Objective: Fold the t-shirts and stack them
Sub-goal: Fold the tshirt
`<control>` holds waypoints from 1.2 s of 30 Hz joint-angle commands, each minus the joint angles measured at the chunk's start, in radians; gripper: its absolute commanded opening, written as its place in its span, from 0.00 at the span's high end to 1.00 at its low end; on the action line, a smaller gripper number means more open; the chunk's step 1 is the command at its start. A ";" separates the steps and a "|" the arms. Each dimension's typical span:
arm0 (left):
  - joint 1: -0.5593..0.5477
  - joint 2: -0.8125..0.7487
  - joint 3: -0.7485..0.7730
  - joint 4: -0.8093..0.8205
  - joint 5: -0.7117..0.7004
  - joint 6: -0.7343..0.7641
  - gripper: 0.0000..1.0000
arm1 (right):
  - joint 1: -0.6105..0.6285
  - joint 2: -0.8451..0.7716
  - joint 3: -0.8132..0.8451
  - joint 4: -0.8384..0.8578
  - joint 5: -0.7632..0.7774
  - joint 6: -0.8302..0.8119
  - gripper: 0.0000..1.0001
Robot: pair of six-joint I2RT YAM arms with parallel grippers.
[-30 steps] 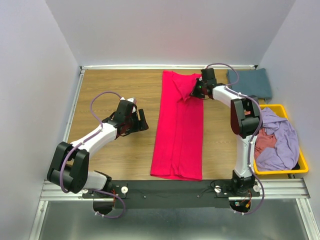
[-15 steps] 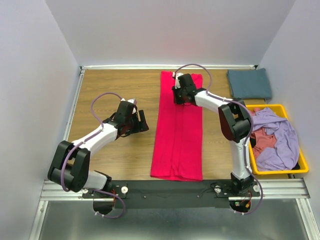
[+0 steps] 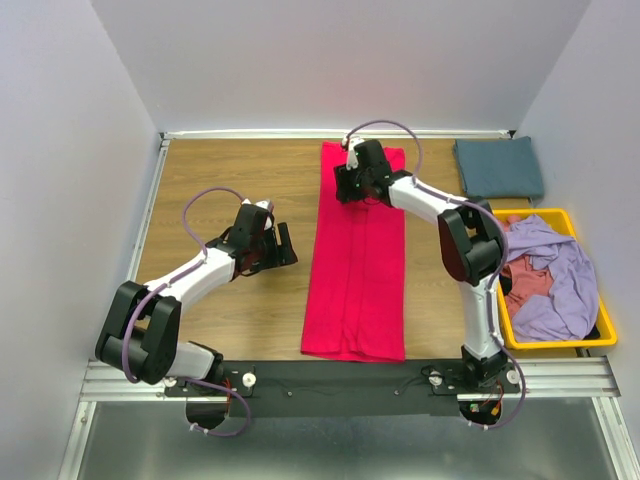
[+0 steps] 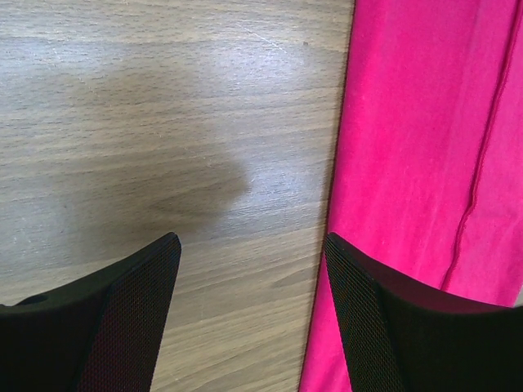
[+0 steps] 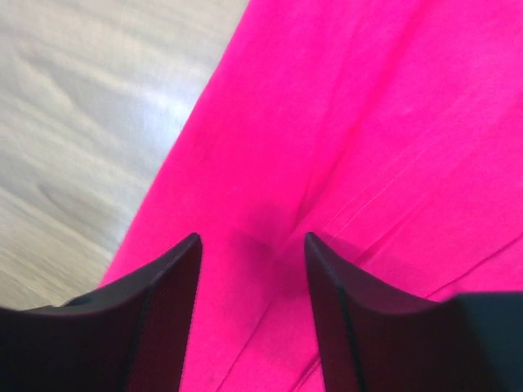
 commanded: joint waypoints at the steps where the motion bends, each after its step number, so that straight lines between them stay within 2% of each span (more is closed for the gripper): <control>1: 0.007 -0.020 -0.028 0.024 0.013 0.015 0.21 | -0.050 -0.045 0.073 -0.007 -0.060 0.120 0.37; 3: 0.005 -0.026 -0.034 0.027 0.013 0.015 0.20 | -0.076 -0.042 0.086 0.001 -0.059 0.163 0.34; 8: 0.005 -0.035 -0.042 0.029 0.013 0.017 0.20 | -0.127 -0.028 0.086 0.027 0.039 0.301 0.34; 13: 0.007 -0.038 -0.049 0.029 0.017 0.017 0.20 | -0.179 0.010 0.083 0.056 0.001 0.415 0.33; 22: 0.005 -0.049 -0.052 0.018 0.014 0.023 0.20 | -0.184 0.125 0.161 0.065 -0.047 0.461 0.32; 28: 0.005 -0.067 -0.057 0.011 0.007 0.026 0.21 | -0.185 0.185 0.205 0.067 -0.037 0.472 0.25; 36: 0.005 -0.072 -0.062 0.003 0.000 0.029 0.20 | -0.184 0.245 0.268 0.073 -0.106 0.439 0.24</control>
